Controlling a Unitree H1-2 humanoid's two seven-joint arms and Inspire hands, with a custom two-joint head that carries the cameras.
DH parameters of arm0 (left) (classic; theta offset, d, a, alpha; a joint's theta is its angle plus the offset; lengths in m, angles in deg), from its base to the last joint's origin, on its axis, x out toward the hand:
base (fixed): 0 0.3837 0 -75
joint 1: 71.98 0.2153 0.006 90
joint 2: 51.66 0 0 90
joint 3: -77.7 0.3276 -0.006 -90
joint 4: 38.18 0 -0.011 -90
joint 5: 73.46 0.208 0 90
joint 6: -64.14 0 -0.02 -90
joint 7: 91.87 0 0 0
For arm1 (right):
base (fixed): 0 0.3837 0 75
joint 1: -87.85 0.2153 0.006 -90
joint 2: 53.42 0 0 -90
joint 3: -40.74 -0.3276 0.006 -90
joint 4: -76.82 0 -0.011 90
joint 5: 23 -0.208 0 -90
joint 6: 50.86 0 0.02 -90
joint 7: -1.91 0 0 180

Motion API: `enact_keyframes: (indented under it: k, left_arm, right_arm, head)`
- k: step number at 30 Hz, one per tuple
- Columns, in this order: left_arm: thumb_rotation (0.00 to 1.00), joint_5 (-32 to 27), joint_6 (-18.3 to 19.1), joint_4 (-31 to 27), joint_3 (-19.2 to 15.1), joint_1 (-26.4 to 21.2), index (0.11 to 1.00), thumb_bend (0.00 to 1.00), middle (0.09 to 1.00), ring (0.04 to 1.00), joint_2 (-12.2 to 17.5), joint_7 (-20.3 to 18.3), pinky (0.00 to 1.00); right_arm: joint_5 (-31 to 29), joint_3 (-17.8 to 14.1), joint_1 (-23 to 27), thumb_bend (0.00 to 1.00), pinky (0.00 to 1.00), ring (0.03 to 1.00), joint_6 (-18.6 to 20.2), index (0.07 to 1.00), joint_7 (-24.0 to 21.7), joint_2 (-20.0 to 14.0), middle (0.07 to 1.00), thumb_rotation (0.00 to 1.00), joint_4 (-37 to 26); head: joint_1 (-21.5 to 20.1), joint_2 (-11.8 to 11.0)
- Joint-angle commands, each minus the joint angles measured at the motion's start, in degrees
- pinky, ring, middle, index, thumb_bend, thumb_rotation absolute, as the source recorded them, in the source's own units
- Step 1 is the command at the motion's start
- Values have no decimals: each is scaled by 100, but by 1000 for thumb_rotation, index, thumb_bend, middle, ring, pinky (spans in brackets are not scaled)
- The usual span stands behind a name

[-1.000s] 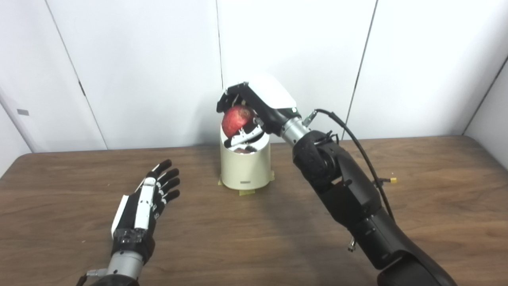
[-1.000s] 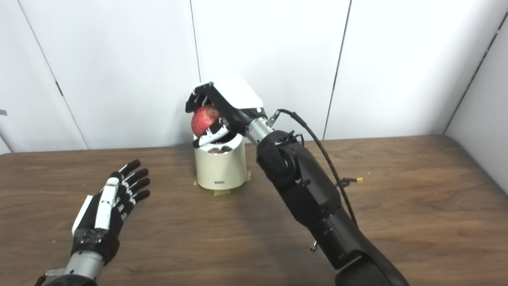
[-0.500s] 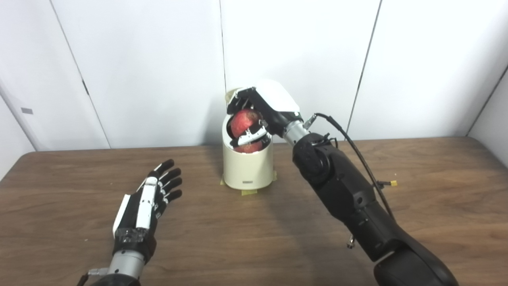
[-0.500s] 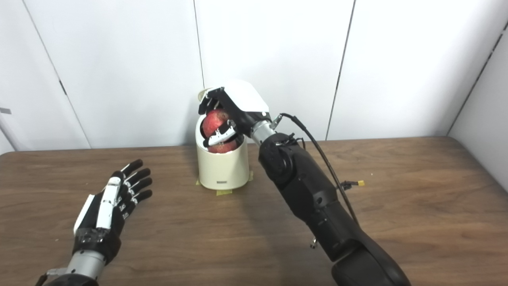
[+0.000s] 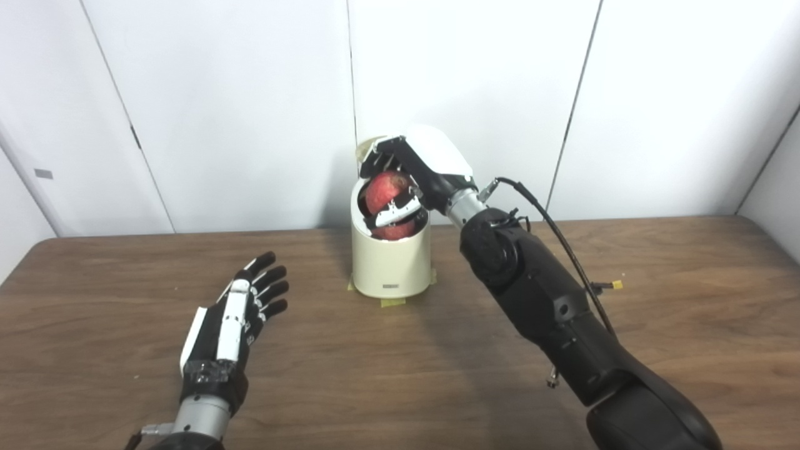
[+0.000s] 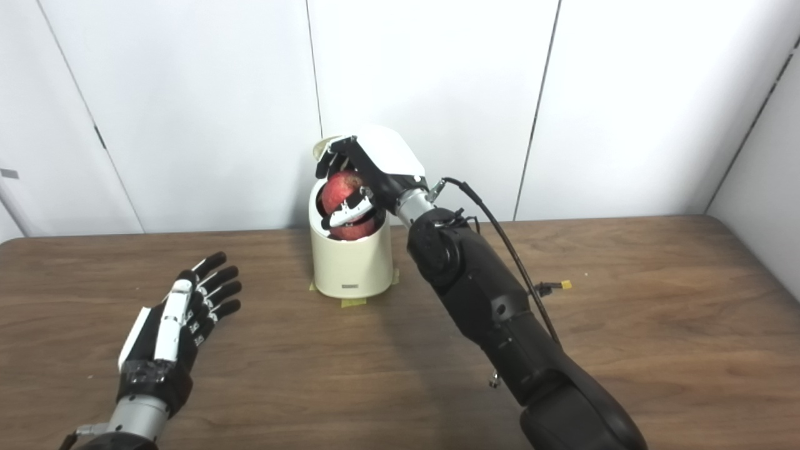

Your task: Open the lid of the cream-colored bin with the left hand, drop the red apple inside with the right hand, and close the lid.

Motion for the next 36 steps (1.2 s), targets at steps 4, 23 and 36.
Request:
enact_keyframes:
  k: [4,23,36]
  left_arm:
    - [1000,125,-53,-187,-33,-107,887,303,850,850,-16,-15,837]
    - [992,192,-53,-161,-42,-106,893,288,860,857,-74,-44,839]
    - [977,220,-53,-147,-43,-107,890,271,851,856,-142,-41,838]
  right_arm:
    - [62,70,336,523,553,619,90,487,-211,-174,611,77,-335]
    - [485,339,291,907,903,834,429,637,-327,-289,777,201,-552]
    - [133,67,144,602,550,592,28,504,72,-208,569,49,-668]
  head:
    - [2,15]
    - [-11,52]
    - [2,63]
